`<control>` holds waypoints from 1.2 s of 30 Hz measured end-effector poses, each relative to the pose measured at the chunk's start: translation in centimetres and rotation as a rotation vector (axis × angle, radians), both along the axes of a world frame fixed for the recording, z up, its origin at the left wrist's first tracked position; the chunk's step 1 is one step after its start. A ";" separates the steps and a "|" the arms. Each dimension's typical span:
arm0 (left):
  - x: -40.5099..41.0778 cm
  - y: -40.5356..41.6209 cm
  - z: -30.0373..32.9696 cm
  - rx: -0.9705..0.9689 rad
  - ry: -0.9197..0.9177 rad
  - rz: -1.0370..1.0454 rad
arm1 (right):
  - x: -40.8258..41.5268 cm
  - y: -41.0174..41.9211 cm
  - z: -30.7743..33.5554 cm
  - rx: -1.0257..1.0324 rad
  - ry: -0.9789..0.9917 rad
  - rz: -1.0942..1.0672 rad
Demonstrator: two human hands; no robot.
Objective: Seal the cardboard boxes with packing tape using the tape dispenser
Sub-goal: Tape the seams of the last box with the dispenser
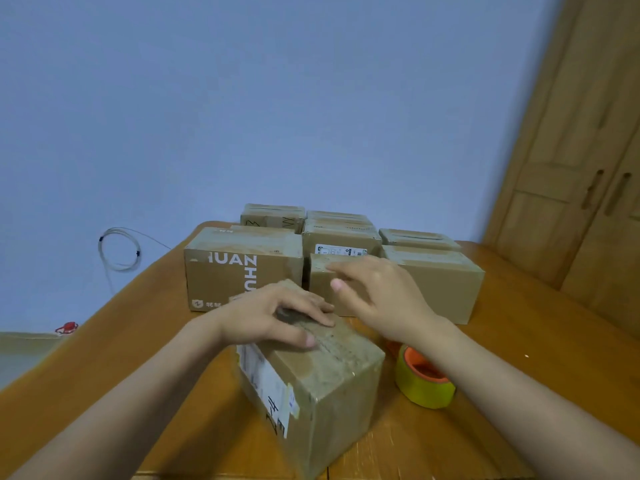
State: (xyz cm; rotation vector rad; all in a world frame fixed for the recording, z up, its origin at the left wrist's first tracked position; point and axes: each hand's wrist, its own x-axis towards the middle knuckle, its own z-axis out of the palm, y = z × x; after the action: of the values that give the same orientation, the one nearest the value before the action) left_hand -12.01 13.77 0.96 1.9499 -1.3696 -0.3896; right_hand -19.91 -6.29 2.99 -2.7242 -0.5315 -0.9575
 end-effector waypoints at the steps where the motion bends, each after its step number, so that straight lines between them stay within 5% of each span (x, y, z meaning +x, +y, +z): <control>1: -0.2 -0.7 -0.2 -0.061 0.025 -0.027 | 0.3 0.2 0.1 0.045 0.037 -0.016; 4: -0.7 -2.3 -0.7 -0.258 -0.009 0.025 | 1.1 1.0 -0.1 0.085 0.183 -0.036; 8: -1.2 -1.9 -1.7 -0.390 -0.581 0.317 | 1.2 1.0 -1.2 0.060 0.395 0.057; 10: -1.6 -0.9 -1.3 -0.217 -0.748 0.492 | 0.9 0.7 -1.6 0.029 0.464 0.145; 13: -2.4 0.4 -0.8 0.279 -0.455 0.444 | 0.6 0.3 -2.0 -0.045 0.625 0.149; 15: -2.5 0.4 -1.1 0.406 -0.389 0.367 | 0.5 0.3 -2.0 -0.104 0.685 0.135; 23: -0.4 -1.1 -1.5 0.319 -0.385 0.278 | -1.4 0.9 -1.0 -0.366 0.645 -0.116; 32: -1.4 -3.1 0.6 0.386 -0.608 0.242 | -2.8 -3.1 0.6 -0.224 0.497 -0.103; 36: -2.4 -4.0 0.1 0.359 -0.543 0.219 | -2.4 -7.7 -0.3 -0.191 0.501 -0.319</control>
State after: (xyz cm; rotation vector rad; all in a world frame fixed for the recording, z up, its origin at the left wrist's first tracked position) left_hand -14.41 9.75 1.07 2.6077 -1.4571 0.0122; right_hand -22.30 -13.98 2.68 -3.1211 -0.0997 -0.2520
